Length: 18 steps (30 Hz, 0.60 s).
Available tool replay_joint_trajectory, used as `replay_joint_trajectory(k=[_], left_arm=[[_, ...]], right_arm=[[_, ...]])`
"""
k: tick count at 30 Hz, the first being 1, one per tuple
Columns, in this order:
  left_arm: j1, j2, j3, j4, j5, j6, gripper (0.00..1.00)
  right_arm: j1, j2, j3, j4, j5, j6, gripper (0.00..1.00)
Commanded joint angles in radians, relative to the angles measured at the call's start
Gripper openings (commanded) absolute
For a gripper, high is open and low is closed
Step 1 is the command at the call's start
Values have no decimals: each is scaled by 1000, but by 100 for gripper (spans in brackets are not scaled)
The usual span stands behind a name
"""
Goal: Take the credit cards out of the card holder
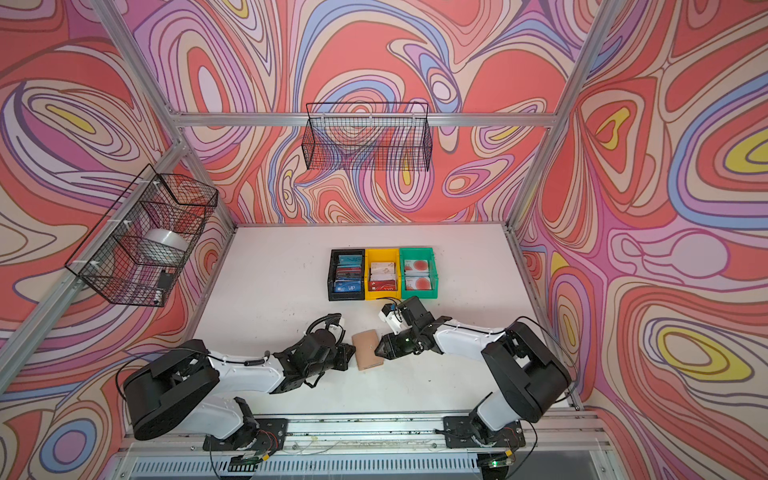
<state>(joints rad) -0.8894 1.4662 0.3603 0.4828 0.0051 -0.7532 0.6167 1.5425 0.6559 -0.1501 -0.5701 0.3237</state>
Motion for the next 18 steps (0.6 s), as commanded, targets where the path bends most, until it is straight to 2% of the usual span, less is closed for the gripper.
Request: replay_joint_trajectory(k=[1,6,18], left_arm=[[-10,44,-2,-49,23,-9,12],[-11,42,-4,-52,20,-11,12],[-11,45,2,-69,17,-8,12]], right_arm=[[5,37,17,22,-27,13,41],[5,48,26,27,-40,18,40],[5,-58,33,-17,-44,0,37]])
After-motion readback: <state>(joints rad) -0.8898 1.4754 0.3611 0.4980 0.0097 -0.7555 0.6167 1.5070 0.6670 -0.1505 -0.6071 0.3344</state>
